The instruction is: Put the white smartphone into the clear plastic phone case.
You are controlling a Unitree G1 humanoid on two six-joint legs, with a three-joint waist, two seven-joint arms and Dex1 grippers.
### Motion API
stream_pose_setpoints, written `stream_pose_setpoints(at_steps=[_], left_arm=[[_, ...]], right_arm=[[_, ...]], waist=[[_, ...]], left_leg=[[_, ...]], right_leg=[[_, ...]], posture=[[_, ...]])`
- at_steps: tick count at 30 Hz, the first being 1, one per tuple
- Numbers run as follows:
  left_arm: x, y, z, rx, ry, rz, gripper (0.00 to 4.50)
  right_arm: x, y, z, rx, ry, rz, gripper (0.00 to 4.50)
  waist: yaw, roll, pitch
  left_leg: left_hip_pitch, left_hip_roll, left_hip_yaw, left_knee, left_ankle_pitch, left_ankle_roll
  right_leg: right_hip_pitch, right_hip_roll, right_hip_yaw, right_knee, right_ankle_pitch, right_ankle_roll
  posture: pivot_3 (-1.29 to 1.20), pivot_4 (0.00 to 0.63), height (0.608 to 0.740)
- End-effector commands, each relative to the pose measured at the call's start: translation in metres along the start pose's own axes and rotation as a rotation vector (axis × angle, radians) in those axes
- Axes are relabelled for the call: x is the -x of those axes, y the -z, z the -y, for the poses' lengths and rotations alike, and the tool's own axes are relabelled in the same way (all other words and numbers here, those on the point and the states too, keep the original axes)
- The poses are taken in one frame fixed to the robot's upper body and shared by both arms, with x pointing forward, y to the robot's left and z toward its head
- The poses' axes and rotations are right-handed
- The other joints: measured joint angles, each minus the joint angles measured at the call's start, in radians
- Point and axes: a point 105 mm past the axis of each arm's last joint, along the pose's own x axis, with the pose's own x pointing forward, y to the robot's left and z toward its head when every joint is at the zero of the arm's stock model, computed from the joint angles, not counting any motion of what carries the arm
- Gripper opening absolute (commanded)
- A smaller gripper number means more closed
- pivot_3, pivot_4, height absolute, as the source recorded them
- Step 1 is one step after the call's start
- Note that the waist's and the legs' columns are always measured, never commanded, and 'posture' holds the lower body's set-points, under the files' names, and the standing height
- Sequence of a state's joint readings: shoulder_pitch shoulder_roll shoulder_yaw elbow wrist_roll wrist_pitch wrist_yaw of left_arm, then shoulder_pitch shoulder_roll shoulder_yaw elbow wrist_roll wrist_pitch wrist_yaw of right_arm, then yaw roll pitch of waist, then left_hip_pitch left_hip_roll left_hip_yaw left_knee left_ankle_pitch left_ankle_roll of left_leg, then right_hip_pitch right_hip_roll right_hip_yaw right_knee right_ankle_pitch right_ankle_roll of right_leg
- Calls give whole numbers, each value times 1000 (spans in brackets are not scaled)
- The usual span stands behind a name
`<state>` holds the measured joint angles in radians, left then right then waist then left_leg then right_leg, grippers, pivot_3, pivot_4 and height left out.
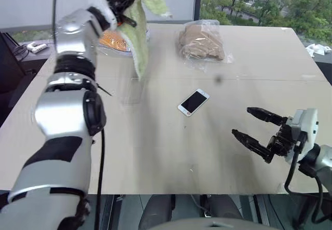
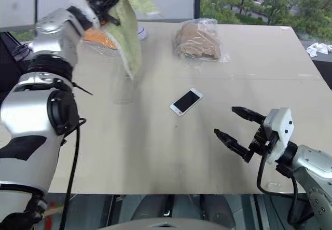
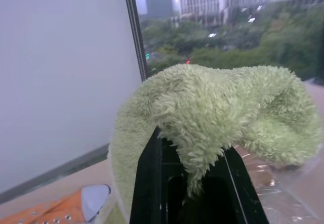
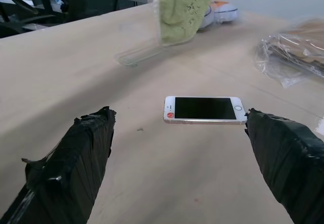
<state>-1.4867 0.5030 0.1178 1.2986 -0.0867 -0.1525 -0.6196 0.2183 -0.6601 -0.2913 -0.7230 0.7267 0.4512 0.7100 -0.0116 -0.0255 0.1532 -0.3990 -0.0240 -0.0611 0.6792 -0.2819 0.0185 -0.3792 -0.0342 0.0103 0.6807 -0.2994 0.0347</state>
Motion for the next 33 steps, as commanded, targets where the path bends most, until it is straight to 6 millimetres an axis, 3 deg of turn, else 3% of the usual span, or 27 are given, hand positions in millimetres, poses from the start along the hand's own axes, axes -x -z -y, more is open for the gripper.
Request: stream_pose_setpoints(at_steps=[1,2,6,10,12,14,18,20,23,26,28,30,33], left_arm=[[-8,-25,-1,-97,-55,44,687],[-9,-16,4,-110,-31,6,915],[-4,21,7,-94,-16,-135,2655],[17,72,12,-8,72,-300,4349],[31,98,12,-45,95,-387,4431],[38,105,10,-22,92,-394,4431],[47,93,12,37,177,-297,4431],[65,78,23,49,312,-210,4431],[106,82,24,-80,450,-264,4431],[141,112,-14,-339,451,-494,4431],[151,117,-22,-445,515,-537,4431],[154,118,-18,-499,604,-539,4431],[161,126,-6,-420,734,-581,4431]], right_arm=[[0,-11,0,46,10,37,4500],[0,-12,1,49,14,38,4500],[0,-12,2,51,19,39,4500],[-3,-10,1,42,11,41,4500],[-5,-10,1,39,2,45,4500],[-7,-10,2,42,-7,44,4500],[-6,-11,5,49,-7,44,4500],[-4,-11,5,52,-4,42,4500],[-3,-12,6,50,2,43,4500],[-4,-11,5,37,-5,49,4500],[-6,-8,5,32,-10,49,4500],[-7,-7,5,36,-11,50,4500],[-9,-10,6,43,-2,64,4500]], waist=[[-3,0,0],[-4,0,0],[-3,0,0],[-4,0,0],[-5,0,0],[-5,0,0],[5,-2,1],[0,-2,1],[-5,-1,1],[-7,-1,1],[-2,0,1],[14,-1,1],[32,-1,1]], left_leg=[[0,0,0,0,0,0],[0,0,0,0,0,0],[0,0,0,0,0,0],[1,0,1,0,0,0],[1,0,1,0,0,0],[1,0,1,0,0,0],[-2,0,-3,2,0,0],[-3,0,-3,3,0,0],[-1,1,-3,2,0,-1],[2,1,-2,1,0,-1],[3,1,-3,1,0,0],[3,0,-3,2,-3,4],[2,-2,-4,4,-3,5]], right_leg=[[0,0,0,0,0,0],[0,0,1,0,0,0],[0,1,1,0,0,0],[0,1,2,1,0,0],[0,1,2,1,0,0],[0,1,2,1,0,0],[-1,0,2,1,0,0],[-1,-1,3,0,0,0],[0,-2,5,0,0,0],[0,0,7,2,0,0],[0,0,6,3,0,-1],[1,0,5,4,0,-1],[1,1,1,3,0,0]], posture=[[0,150,740],[0,150,740],[0,150,740],[0,150,740],[0,150,740],[0,150,740],[0,150,740],[0,150,740],[0,150,740],[0,150,740],[0,150,740],[0,150,740],[0,150,740]])
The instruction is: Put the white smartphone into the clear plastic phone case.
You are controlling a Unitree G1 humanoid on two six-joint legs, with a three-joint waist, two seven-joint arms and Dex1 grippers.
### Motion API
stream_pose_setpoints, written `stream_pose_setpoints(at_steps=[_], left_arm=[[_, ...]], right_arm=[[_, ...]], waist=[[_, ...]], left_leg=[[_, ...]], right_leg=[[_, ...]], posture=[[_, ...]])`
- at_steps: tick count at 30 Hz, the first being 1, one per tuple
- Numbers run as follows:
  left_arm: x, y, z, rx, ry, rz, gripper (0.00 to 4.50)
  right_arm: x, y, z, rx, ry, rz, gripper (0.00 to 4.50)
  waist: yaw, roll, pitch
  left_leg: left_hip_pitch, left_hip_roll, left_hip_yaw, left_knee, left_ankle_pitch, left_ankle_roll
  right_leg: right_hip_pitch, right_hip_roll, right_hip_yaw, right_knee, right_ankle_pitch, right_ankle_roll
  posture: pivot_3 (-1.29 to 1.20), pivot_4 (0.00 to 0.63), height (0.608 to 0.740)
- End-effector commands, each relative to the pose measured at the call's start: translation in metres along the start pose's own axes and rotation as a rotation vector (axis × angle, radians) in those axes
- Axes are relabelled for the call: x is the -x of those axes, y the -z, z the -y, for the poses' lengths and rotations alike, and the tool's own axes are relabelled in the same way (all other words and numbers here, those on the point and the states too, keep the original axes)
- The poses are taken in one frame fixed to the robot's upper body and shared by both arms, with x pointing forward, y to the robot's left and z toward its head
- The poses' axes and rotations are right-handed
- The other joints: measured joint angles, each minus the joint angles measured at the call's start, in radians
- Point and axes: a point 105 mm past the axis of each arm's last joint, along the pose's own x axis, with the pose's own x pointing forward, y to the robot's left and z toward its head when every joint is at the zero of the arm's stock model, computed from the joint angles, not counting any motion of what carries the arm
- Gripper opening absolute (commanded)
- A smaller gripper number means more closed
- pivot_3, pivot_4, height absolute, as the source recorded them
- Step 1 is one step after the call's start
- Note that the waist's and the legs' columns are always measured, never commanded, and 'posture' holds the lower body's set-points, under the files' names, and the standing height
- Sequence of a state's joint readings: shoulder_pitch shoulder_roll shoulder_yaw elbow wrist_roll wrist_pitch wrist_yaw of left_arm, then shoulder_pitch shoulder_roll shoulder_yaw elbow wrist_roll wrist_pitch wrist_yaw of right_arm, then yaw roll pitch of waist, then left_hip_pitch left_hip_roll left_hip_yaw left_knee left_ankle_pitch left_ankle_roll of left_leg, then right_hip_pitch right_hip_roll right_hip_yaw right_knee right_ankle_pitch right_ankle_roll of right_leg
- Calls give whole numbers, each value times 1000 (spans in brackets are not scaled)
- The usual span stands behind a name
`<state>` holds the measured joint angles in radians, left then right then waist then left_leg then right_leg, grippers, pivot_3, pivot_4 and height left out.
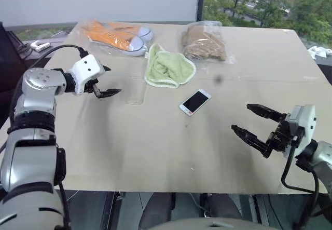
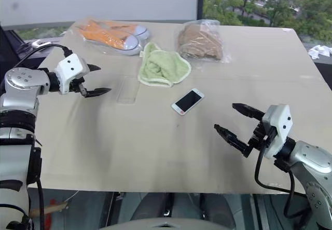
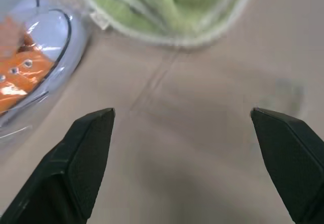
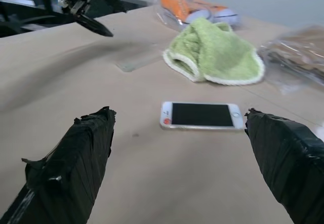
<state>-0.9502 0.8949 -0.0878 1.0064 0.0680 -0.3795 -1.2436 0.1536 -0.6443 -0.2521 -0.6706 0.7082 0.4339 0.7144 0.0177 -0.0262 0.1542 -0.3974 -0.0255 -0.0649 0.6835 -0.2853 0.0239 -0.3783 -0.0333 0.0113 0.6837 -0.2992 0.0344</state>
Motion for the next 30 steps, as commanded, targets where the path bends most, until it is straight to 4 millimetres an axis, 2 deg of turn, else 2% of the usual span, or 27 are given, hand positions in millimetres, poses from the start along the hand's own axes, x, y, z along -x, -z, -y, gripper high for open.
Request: stream_pose_setpoints(at_steps=[1,4,8,13,15,18,21,24,26,30], left_arm=[[-4,-2,19,-5,201,6,4431],[-9,9,34,-37,284,-51,4431],[-23,12,37,-23,274,-79,4431],[-36,20,43,109,290,-140,4431],[-36,32,43,119,263,-214,4431],[-34,41,48,175,274,-249,3741],[-33,45,55,191,312,-264,2482],[-33,46,58,199,322,-269,1280],[-35,45,58,217,316,-252,208],[-39,35,57,253,320,-191,89]], right_arm=[[0,-10,-1,42,7,36,4500],[1,-11,-2,42,15,37,4500],[2,-12,-3,43,19,35,4500],[2,-15,-2,56,12,33,4500],[2,-17,-5,50,-19,32,4500],[2,-22,-16,23,-93,53,4500],[2,-24,-21,22,-134,52,4500],[1,-23,-22,36,-145,37,4500],[1,-22,-21,40,-142,31,4500],[1,-22,-19,44,-134,31,4500]], waist=[[2,0,0],[-8,0,0],[-26,0,0],[-31,0,0],[-30,0,0],[-30,3,-2],[-30,4,-3],[-32,4,-3],[-35,4,-3],[-33,4,-3]], left_leg=[[0,-1,0,0,0,0],[-1,-1,2,0,0,0],[-1,0,2,0,1,-2],[0,0,2,1,-1,2],[1,0,2,1,-1,2],[3,0,2,1,-1,2],[8,0,2,0,-1,2],[20,2,2,-2,-1,2],[21,2,3,-1,-1,2],[19,2,4,-1,-1,2]], right_leg=[[0,0,-1,0,0,0],[0,1,-1,-1,0,1],[-1,0,0,-1,0,1],[-1,0,0,2,0,1],[-1,1,0,4,0,1],[0,1,1,5,0,1],[3,0,2,9,0,1],[15,0,2,8,-1,1],[16,1,4,7,-1,1],[15,0,4,4,-1,1]], posture=[[0,150,740],[0,150,740],[0,150,740],[0,150,740],[0,150,740],[0,150,740],[0,150,740],[0,150,740],[0,150,740],[0,150,740]])
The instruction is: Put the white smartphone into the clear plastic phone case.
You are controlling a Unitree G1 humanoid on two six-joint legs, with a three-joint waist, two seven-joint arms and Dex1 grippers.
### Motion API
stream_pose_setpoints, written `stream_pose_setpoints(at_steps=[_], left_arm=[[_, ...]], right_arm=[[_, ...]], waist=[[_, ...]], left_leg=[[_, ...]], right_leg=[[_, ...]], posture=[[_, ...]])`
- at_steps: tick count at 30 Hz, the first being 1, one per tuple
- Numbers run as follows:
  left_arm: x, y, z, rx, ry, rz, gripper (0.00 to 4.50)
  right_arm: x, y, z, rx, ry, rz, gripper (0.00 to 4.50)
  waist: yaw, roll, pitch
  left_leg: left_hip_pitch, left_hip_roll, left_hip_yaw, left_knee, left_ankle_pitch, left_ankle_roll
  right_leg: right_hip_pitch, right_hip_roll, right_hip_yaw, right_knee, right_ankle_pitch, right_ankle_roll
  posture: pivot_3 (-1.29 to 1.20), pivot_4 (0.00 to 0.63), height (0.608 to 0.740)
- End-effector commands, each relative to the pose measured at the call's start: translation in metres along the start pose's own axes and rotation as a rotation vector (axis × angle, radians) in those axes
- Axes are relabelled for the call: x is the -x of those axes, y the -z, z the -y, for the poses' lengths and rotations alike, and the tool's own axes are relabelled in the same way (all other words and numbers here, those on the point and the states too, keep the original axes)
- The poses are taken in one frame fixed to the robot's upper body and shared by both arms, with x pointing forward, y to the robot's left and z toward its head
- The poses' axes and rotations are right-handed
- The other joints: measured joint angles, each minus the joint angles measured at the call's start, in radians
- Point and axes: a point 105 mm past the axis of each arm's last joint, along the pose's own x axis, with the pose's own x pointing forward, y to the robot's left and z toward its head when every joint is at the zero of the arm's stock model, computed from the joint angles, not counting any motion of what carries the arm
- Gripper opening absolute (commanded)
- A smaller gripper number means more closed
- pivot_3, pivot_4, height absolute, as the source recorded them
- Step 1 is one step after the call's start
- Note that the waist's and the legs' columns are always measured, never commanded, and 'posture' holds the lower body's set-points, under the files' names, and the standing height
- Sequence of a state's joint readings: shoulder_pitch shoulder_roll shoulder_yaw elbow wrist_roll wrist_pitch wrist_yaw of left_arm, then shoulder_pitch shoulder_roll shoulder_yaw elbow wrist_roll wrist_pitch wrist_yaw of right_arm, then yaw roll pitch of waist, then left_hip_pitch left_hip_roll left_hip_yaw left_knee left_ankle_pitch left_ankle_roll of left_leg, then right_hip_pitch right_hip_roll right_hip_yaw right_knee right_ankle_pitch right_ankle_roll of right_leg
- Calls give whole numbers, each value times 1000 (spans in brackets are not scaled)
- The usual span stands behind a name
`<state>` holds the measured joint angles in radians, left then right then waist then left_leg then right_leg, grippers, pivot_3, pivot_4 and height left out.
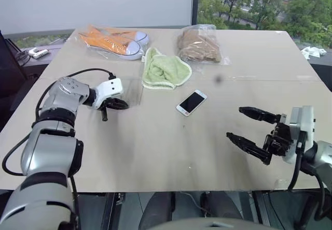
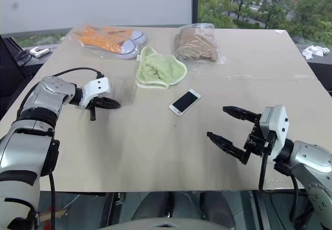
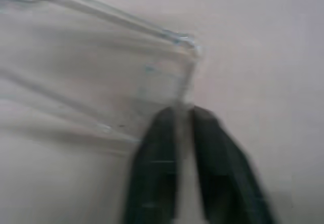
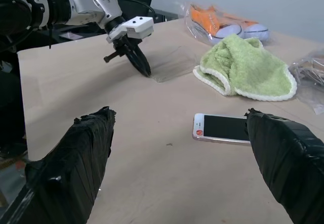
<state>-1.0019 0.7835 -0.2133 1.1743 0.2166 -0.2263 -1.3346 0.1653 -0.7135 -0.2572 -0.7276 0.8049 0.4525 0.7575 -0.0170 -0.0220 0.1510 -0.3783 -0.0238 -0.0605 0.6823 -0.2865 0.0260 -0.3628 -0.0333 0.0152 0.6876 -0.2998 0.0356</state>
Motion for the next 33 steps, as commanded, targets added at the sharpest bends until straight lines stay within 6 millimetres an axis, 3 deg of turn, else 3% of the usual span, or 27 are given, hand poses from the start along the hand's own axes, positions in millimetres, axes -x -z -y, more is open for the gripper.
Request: stream_pose_setpoints(at_steps=[1,5,9,11,14,20,26,28,30,33], left_arm=[[-4,-1,7,67,48,39,89],[-2,-21,13,69,96,132,89],[12,-75,27,133,145,367,89],[19,-96,37,196,139,454,89],[22,-119,58,350,100,547,89],[-4,-136,112,596,86,512,89],[-30,-131,132,634,-19,379,89],[-36,-128,128,701,-81,355,475],[-37,-136,128,687,-109,382,475],[-27,-167,126,643,-73,588,1443]], right_arm=[[1,-11,0,53,0,26,4500],[1,-11,1,56,12,29,4500],[2,-9,2,52,23,28,4500],[2,-8,2,53,29,28,4500],[4,-8,5,53,44,32,4500],[1,-7,5,53,48,41,4500],[-1,-6,6,59,55,47,4500],[-1,-6,6,60,60,49,4500],[-1,-6,6,60,67,53,4500],[-2,-5,4,55,74,58,4500]], waist=[[2,0,0],[5,0,0],[5,0,0],[4,0,0],[2,0,0],[7,0,0],[10,1,0],[12,1,0],[15,1,0],[22,1,0]], left_leg=[[-2,0,0,0,0,0],[-6,0,-1,0,0,0],[-12,0,-3,1,0,0],[-22,0,-5,3,1,-2],[-22,1,-5,2,2,-4],[-20,1,-4,2,0,-1],[-18,0,-4,2,2,-3],[-18,0,-4,2,3,-5],[-18,0,-4,2,3,-5],[-18,0,-4,2,3,-5]], right_leg=[[-1,0,0,-1,0,0],[-5,-1,0,-3,0,0],[-8,-2,1,-6,0,1],[-15,-3,0,-5,0,1],[-16,-3,0,-6,0,0],[-15,-3,2,-5,0,1],[-14,-2,1,-4,0,0],[-13,-3,2,-4,0,0],[-13,-3,2,-5,0,0],[-13,-3,2,-5,0,0]], posture=[[0,150,740],[0,150,740],[0,150,740],[0,150,740],[0,150,740],[0,150,740],[0,150,740],[0,150,740],[0,150,740],[0,150,740]])
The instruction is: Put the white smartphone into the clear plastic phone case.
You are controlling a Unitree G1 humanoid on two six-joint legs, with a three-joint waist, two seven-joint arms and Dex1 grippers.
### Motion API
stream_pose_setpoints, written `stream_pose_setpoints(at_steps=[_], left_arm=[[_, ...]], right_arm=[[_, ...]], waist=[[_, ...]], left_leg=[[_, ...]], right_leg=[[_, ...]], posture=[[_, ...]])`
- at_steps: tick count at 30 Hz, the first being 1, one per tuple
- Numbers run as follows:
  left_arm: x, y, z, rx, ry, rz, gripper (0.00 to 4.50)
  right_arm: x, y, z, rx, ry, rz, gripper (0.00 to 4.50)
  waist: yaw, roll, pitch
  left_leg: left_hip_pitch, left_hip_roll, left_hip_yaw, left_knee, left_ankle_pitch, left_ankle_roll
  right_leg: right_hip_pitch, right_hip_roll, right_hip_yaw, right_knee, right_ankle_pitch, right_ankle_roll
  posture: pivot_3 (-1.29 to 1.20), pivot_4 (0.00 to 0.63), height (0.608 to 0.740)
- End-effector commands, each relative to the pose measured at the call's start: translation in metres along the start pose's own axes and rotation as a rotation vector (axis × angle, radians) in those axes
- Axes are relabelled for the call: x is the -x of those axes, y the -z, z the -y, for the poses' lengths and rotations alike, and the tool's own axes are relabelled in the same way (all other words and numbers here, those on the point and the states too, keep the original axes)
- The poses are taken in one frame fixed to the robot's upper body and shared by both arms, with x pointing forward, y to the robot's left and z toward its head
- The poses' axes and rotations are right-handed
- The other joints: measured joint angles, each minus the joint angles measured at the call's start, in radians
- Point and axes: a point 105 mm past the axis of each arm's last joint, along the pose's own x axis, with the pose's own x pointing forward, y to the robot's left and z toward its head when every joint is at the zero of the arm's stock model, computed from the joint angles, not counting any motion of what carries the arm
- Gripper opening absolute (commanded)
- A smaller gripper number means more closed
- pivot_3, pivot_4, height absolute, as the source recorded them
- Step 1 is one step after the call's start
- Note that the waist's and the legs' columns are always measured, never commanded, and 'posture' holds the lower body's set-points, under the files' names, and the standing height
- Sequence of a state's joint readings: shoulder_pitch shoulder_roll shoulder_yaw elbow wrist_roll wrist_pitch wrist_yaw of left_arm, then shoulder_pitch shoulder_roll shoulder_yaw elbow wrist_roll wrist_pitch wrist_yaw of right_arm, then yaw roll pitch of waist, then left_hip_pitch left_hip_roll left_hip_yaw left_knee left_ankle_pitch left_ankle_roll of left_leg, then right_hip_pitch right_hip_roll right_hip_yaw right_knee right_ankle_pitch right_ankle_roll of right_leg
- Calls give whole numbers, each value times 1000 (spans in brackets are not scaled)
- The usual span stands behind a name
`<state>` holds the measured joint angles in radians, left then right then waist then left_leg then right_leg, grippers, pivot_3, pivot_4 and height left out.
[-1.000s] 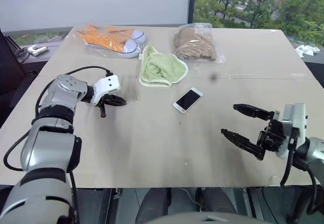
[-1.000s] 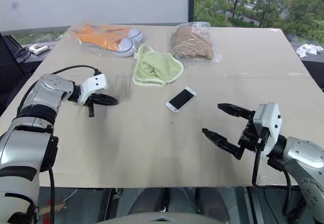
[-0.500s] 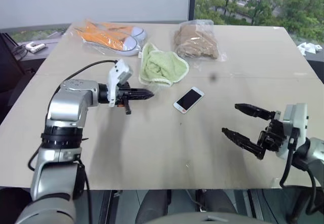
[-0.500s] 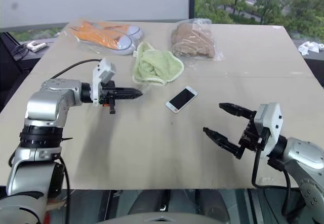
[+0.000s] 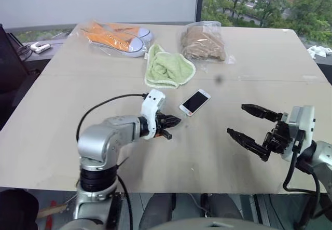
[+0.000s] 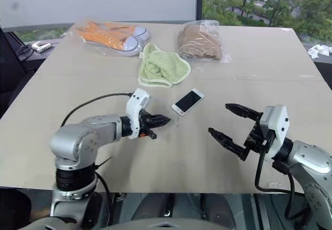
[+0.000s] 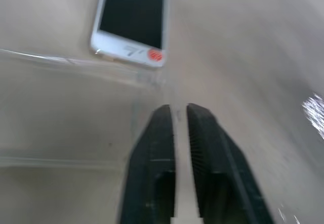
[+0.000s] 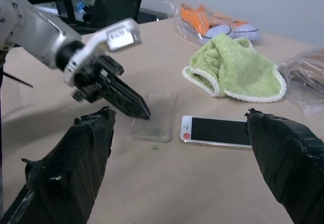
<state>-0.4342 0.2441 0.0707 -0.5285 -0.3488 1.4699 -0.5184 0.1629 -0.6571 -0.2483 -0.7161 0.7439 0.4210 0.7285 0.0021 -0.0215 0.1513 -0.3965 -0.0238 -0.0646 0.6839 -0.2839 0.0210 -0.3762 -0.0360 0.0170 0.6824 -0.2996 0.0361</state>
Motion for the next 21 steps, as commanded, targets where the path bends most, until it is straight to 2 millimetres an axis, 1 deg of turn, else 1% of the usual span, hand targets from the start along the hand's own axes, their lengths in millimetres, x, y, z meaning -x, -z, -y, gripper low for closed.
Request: stream_pose_setpoints(at_steps=[1,2,3,5,6,7,9,10,12,13,15,17,19,21], left_arm=[[9,-35,22,-85,115,204,1796],[13,-35,22,-117,159,203,2397],[18,-33,21,-161,191,185,2747],[38,-22,10,-373,320,102,2747],[49,-15,0,-464,378,32,2747],[57,-11,-14,-546,409,-36,2747],[63,-12,-41,-668,419,-119,2747],[63,-15,-52,-724,419,-143,2747],[58,-19,-69,-831,429,-190,2747],[56,-20,-74,-862,438,-204,2747],[42,-24,-88,-948,433,-235,2747],[24,-26,-92,-997,462,-249,2747],[11,-30,-89,-990,496,-226,2747],[3,-27,-89,-992,529,-242,2747]], right_arm=[[-1,-6,-3,32,4,31,4500],[-2,-6,-4,31,4,32,4500],[-2,-6,-4,31,4,33,4500],[-4,-5,-3,29,6,36,4500],[-4,-5,-3,28,5,38,4500],[-5,-5,-3,27,3,41,4500],[-7,-4,-3,28,-2,43,4500],[-8,-4,-3,29,-3,43,4500],[-9,-4,-2,32,-1,46,4500],[-9,-5,-2,33,-1,46,4500],[-10,-5,-1,35,4,51,4500],[-10,-6,-2,39,11,52,4500],[-9,-7,-2,41,20,52,4500],[-8,-7,-2,43,28,51,4500]], waist=[[6,0,0],[6,0,0],[5,0,0],[-10,1,0],[-14,2,0],[-14,3,0],[-12,5,1],[-2,6,1],[15,6,1],[20,5,1],[21,5,1],[21,5,2],[10,4,2],[1,3,2]], left_leg=[[0,0,0,0,0,0],[0,0,0,0,0,0],[0,0,0,0,0,0],[1,1,1,-2,1,-1],[1,1,2,-5,2,-3],[2,1,3,-7,2,-4],[4,0,4,-10,2,-4],[5,0,4,-12,2,-4],[5,-1,3,-12,2,-4],[4,-2,2,-11,2,-3],[0,-2,2,-10,2,-3],[-1,-2,1,-9,2,-3],[-2,-3,2,-8,2,-2],[-3,-3,3,-7,1,0]], right_leg=[[0,0,0,0,0,0],[0,0,0,-1,0,0],[0,0,0,-1,0,0],[-1,1,1,0,0,0],[-2,1,2,0,0,-1],[-2,1,2,-1,0,-1],[-2,1,3,-3,0,-2],[-2,0,3,-4,0,-2],[-2,-1,1,-5,0,-2],[-1,-1,0,-5,0,-2],[-3,-1,0,-5,0,-2],[-3,1,-2,-5,0,-1],[-3,1,-3,-5,0,-1],[-3,1,-3,-4,0,0]], posture=[[0,150,740],[0,150,740],[0,150,740],[0,150,740],[0,150,740],[0,150,740],[0,150,740],[0,150,740],[0,150,740],[0,150,740],[0,150,740],[0,150,740],[0,150,740],[0,150,740]])
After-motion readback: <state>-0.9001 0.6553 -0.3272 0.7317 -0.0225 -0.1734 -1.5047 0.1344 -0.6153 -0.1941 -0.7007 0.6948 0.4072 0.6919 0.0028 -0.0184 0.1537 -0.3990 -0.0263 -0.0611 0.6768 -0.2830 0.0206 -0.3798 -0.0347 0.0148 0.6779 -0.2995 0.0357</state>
